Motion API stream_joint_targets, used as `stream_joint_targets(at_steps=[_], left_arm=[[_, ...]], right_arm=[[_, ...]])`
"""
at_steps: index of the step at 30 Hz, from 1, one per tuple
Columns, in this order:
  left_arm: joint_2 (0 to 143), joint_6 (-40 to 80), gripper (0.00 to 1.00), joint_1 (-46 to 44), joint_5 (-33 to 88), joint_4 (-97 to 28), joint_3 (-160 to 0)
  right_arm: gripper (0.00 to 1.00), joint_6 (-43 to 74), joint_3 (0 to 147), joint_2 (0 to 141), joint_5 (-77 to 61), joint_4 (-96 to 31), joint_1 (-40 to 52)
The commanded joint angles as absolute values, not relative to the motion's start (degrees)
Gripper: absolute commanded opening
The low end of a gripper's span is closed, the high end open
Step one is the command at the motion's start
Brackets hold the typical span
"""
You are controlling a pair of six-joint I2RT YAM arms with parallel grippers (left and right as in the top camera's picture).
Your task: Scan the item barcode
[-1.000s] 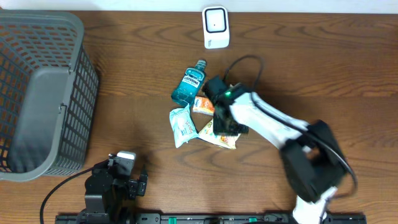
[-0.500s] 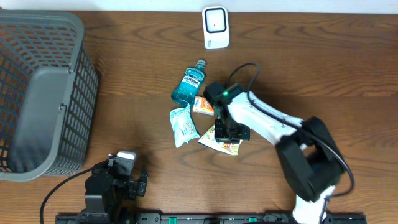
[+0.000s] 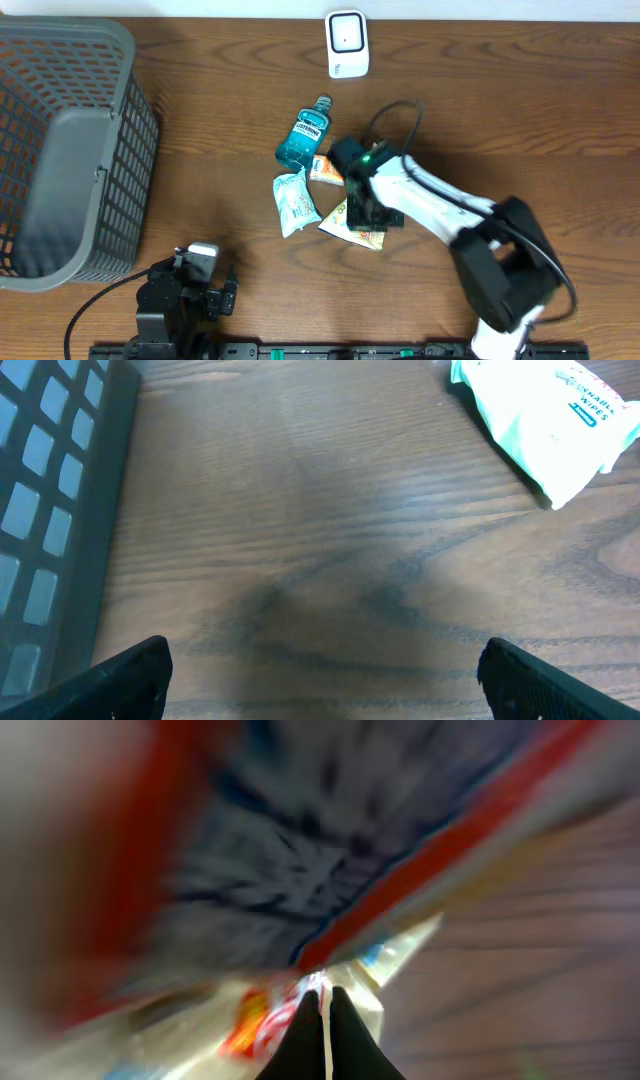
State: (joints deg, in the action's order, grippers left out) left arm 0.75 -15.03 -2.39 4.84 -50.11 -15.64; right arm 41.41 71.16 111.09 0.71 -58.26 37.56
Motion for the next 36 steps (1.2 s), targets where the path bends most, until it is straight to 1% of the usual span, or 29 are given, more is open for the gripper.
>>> stream_joint_targets(at_steps=[1, 6, 10, 12, 16, 20, 24, 28, 30, 32, 33, 36], left_arm=[[0.6, -14.92, 0.98, -2.22, 5.39, -52.05, -15.07], [0.6, -14.92, 0.98, -2.22, 5.39, -52.05, -15.07], [0.6, -14.92, 0.98, -2.22, 5.39, -52.05, -15.07], [0.6, -14.92, 0.98, -2.22, 5.39, -52.03, -15.07], [0.6, -14.92, 0.98, -2.2, 5.39, -52.03, -15.07], [0.6, -14.92, 0.98, -2.22, 5.39, -52.03, -15.07], [0.6, -14.92, 0.98, -2.22, 5.39, -52.05, -15.07], [0.6, -14.92, 0.98, -2.22, 5.39, -52.05, -15.07], [0.6, -14.92, 0.98, -2.22, 5.39, -52.03, -15.07], [0.6, -14.92, 0.98, -2.22, 5.39, -52.05, -15.07], [0.6, -14.92, 0.98, -2.22, 5.39, -52.03, -15.07], [0.6, -14.92, 0.98, -2.22, 5.39, -52.05, -15.07]], right_arm=[[0.01, 41.5, 69.14, 114.56, -4.64, -58.3, 38.94], [0.01, 39.42, 71.53, 113.6, -6.98, -60.29, 38.89], [0.01, 38.0, 75.59, 110.08, -6.5, -64.01, 38.68], [0.01, 36.75, 76.18, 107.5, -6.28, -63.75, 38.72], [0.01, 36.6, 76.16, 104.62, -1.1, -62.02, 38.72], [0.03, 36.62, 75.77, 105.34, 1.43, -61.52, 38.74], [0.08, 36.6, 74.19, 107.28, 1.65, -60.03, 38.92], [0.09, 37.45, 71.02, 110.56, 1.58, -57.71, 39.27], [0.08, 38.92, 69.56, 112.36, 1.58, -57.14, 39.42], [0.02, 39.38, 69.04, 114.3, 0.95, -57.17, 39.42], [0.01, 39.38, 69.04, 114.89, -0.1, -57.3, 39.4], [0.01, 39.35, 69.12, 115.09, -3.53, -57.69, 39.42]])
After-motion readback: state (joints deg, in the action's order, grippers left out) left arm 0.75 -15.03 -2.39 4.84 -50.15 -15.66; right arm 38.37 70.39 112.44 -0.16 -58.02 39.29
